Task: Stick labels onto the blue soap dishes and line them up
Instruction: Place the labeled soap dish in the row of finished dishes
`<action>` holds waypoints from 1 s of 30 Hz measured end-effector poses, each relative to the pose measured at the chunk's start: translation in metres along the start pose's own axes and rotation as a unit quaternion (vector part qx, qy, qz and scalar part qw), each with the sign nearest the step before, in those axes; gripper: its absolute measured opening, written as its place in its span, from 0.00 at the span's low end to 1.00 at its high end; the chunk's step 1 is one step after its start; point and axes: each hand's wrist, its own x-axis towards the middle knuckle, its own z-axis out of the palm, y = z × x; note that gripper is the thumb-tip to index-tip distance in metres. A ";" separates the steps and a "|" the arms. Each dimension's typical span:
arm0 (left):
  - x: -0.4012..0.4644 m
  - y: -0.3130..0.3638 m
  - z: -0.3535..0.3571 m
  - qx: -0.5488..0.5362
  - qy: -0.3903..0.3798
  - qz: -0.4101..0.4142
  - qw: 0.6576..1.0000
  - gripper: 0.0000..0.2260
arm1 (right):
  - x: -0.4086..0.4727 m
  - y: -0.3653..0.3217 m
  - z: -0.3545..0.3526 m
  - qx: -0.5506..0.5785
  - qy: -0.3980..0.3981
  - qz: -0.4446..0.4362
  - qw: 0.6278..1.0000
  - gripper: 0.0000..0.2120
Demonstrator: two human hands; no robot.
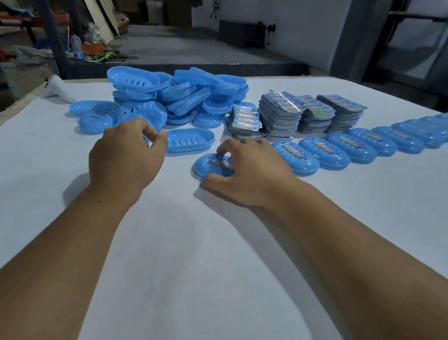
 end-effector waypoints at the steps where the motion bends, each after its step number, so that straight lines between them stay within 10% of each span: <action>1: -0.001 0.000 0.000 -0.005 -0.005 -0.002 1.000 0.12 | -0.004 0.004 -0.001 -0.014 0.014 0.030 0.999 0.31; 22: -0.004 0.004 -0.005 -0.023 -0.058 -0.013 0.998 0.11 | -0.005 0.057 -0.010 -0.015 0.104 0.235 0.966 0.18; 30: -0.002 0.000 0.000 -0.013 -0.062 -0.022 0.998 0.10 | 0.001 0.039 -0.010 0.018 0.167 0.143 0.975 0.14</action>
